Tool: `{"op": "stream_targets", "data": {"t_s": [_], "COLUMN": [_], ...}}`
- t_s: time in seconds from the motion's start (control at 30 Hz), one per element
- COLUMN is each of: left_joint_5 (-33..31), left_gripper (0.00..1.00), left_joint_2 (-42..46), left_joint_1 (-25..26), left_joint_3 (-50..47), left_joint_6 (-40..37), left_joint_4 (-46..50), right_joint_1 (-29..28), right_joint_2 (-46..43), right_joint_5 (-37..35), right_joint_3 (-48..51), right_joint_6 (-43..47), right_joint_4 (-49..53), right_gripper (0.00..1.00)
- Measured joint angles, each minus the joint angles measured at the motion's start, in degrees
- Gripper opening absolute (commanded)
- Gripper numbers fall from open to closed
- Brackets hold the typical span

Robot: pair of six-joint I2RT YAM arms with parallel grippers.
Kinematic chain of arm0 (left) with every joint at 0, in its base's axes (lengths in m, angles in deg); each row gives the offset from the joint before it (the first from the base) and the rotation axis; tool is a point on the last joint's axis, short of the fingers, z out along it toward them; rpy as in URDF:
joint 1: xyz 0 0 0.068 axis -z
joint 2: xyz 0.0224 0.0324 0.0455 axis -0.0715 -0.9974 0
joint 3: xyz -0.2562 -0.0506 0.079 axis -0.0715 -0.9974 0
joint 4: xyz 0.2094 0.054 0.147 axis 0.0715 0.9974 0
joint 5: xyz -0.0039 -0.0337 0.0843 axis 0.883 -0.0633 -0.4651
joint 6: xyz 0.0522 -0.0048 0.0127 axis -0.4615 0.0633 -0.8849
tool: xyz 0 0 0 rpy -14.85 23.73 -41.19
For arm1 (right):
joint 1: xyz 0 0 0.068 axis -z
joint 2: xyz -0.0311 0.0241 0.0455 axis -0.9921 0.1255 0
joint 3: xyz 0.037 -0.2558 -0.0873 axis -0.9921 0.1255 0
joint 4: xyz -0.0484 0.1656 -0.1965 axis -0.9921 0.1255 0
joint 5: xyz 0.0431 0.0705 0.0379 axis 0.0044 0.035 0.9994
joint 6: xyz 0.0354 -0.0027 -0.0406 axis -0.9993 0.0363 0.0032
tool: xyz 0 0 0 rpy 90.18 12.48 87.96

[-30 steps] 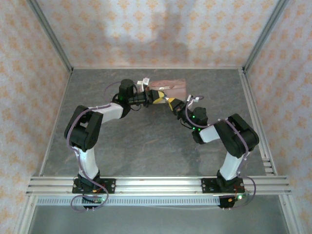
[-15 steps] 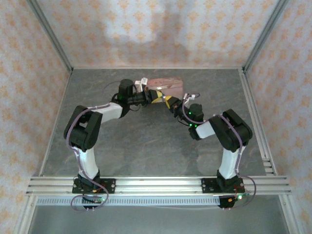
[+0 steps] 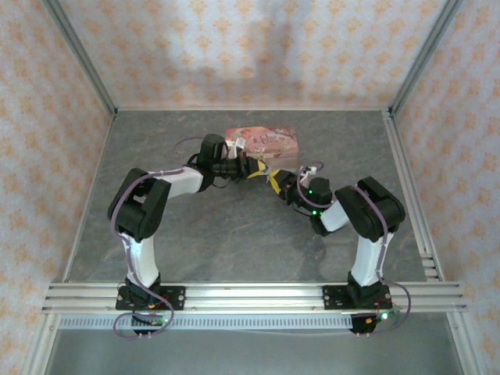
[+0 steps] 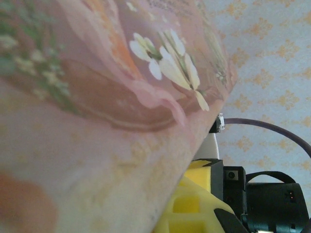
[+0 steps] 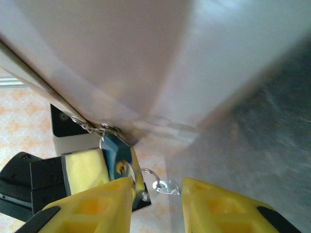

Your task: Unlock the padlock with the key

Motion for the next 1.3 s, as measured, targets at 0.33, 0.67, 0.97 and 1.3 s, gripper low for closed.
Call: {"op": "stream_targets", "data": {"t_s": [0.33,0.67,0.97,1.3], "left_joint_5": [-1.44,-5.14,-6.47,-6.36], "left_gripper": [0.00,0.00,0.00,0.00], "left_joint_2": [-0.46,-1.95,-2.34,-2.34], "left_joint_1": [0.15,1.29,1.92,1.92], "left_joint_3": [0.00,0.81,3.17,4.96], "left_joint_6": [-4.28,-8.26,-10.23,-10.58], "left_joint_4": [6.45,13.57,18.58,22.23], "right_joint_1": [1.31,1.27,-5.38,-8.66], "right_joint_2": [0.02,-5.11,-28.81,-24.87], "right_joint_5": [2.38,2.67,-7.41,-16.46], "right_joint_3": [6.45,8.07,-3.39,-13.99], "right_joint_6": [2.29,10.36,36.57,59.10], "right_joint_4": [0.02,10.16,49.99,70.36], "right_gripper": [0.32,0.30,0.33,0.44]}}
